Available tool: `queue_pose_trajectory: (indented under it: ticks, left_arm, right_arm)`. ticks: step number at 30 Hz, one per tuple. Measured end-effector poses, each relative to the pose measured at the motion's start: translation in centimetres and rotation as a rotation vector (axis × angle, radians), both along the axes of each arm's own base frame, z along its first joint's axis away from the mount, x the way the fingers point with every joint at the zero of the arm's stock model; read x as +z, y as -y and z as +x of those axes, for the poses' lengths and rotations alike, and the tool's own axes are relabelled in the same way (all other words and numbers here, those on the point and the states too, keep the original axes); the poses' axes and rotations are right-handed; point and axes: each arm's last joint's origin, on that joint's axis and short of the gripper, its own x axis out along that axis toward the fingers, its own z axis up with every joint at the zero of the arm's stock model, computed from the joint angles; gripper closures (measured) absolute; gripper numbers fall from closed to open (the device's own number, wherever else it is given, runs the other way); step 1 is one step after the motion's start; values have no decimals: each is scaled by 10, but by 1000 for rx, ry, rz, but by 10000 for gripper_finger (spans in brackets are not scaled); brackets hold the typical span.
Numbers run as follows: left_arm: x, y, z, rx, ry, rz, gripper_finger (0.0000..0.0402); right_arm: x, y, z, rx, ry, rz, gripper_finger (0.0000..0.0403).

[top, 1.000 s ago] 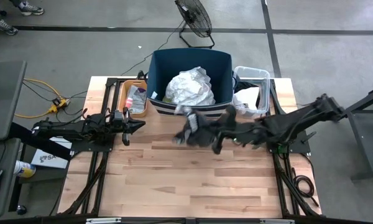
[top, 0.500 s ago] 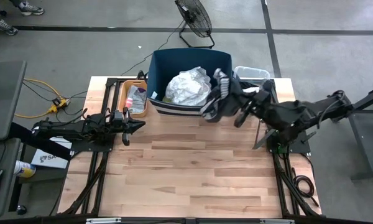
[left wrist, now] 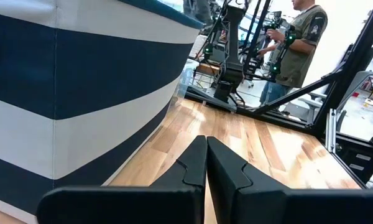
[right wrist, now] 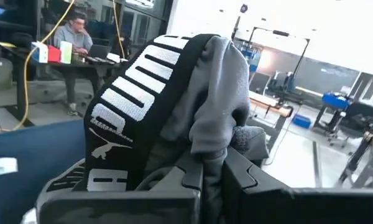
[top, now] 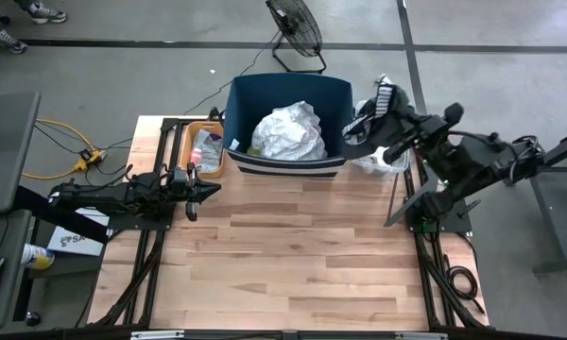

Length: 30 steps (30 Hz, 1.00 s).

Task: Pick & Place Cloths
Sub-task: Put the gray underwear into the transparent bin

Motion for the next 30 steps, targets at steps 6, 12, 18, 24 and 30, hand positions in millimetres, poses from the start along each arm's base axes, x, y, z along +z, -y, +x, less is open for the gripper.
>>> queue_pose_trajectory:
  ticks: [6, 12, 18, 24, 30]
  left_arm:
    - [0, 0, 0, 0, 0, 0, 391]
    - [0, 0, 0, 0, 0, 0, 391]
    - [0, 0, 0, -1, 0, 0, 391]
    - [0, 0, 0, -1, 0, 0, 391]
    - [0, 0, 0, -1, 0, 0, 391]
  right_arm:
    - [4, 7, -17, -64, -106, -59, 395]
    - [6, 12, -30, -203, -192, -71, 395]
    - [5, 14, -38, -202, -235, -92, 395]
    - [0, 17, -44, -201, -309, -128, 395]
    - [-4, 18, -48, -181, -338, -146, 395]
